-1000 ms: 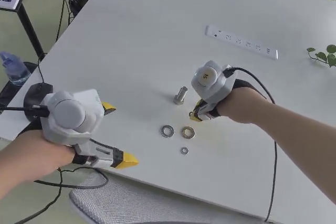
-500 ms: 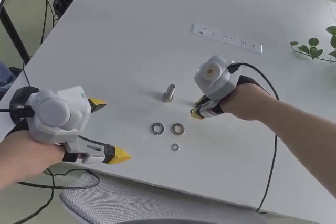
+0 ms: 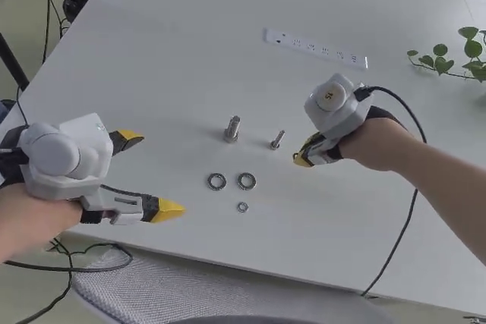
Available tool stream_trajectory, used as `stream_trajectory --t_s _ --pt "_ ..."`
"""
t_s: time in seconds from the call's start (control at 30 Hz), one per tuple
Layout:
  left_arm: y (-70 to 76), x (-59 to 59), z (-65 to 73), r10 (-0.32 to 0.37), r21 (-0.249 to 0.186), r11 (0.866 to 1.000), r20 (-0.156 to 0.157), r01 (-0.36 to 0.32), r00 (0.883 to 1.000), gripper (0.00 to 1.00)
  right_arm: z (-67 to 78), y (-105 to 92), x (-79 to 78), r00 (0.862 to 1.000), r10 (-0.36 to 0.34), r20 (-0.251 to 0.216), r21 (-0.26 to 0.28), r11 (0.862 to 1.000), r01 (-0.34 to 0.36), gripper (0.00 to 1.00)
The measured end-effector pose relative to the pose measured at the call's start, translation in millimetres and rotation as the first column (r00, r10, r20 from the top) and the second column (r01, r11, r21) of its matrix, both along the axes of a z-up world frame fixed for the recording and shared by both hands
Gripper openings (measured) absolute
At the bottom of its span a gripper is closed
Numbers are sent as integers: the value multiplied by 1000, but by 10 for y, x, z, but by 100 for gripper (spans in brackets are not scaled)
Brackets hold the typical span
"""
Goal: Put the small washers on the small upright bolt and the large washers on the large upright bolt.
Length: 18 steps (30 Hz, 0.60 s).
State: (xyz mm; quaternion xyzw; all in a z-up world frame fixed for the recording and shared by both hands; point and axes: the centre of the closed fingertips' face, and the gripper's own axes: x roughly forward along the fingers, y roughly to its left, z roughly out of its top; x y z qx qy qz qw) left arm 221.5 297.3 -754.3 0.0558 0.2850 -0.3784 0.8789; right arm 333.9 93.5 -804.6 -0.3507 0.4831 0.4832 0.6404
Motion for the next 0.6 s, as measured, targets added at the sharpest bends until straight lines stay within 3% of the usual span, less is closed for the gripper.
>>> stream_trajectory --t_s 0.27,0.6 --pt "-11 26 -17 11 5 1000 -4 -11 1000 86 78 53 58 1000 2 12 21 1000 -3 12" --pt "-21 55 -70 20 38 999 -7 -20 1000 86 173 189 286 999 19 49 44 999 -21 13"
